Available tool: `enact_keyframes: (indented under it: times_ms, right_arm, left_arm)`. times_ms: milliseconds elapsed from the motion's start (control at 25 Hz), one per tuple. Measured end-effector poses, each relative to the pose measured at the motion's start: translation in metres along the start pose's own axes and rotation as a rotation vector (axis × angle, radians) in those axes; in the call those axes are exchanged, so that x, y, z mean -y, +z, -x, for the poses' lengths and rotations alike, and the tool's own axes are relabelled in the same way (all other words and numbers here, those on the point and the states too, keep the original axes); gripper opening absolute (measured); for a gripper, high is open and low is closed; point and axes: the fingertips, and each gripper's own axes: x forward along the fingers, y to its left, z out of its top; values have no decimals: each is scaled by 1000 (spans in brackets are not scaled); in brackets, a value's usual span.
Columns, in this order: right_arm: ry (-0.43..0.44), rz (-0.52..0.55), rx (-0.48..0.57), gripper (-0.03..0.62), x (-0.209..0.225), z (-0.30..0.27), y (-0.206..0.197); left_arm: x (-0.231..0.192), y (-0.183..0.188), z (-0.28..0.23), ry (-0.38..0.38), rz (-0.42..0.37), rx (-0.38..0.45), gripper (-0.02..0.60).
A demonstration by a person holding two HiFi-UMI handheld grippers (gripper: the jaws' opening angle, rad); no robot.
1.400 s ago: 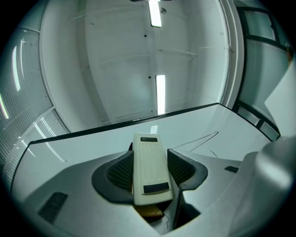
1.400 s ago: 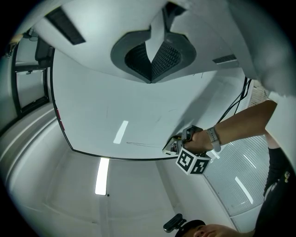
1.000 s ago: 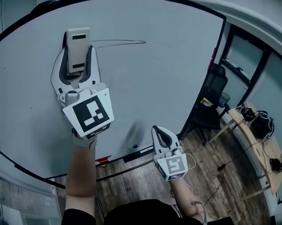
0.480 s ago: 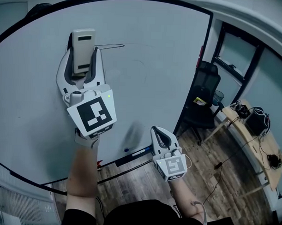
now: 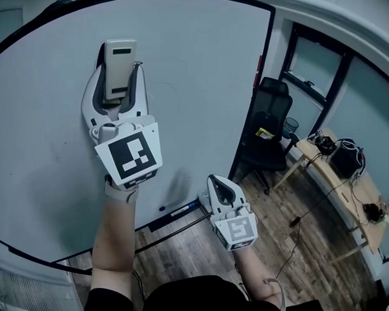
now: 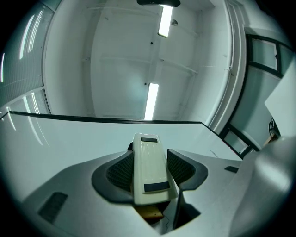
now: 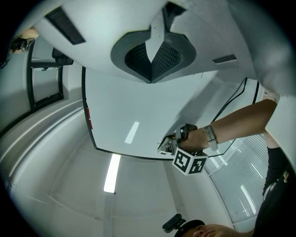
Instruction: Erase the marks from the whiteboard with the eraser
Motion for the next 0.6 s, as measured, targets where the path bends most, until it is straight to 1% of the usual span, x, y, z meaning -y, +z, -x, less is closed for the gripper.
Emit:
enact_keyframes:
  times_ms: [40,160,280,400,480,600]
  right_arm:
    - [-6,1,-4,26,4,2,-1]
    - [-20,13,-4,26,14,5,-3]
    - [-39,15,-11,26,24,10,-8]
    - [-56,20,-14,26,39,16,-9]
    - [-65,26,-10,26,47,19,-7]
    - [-88,23,-22,26,58,25,-12]
  left_arm:
    - [6,-1,-2,-16,13,0,241]
    - [26,-9,-6,-84,15,-10,241]
    - [44,-14,-10,-117,34,-13,241]
    - [73,-15,-17,-167,44,-32,241]
    - [91,-15,-21,-181,31,-37,241]
    - [102,-19,-23,-174,24,-35,241]
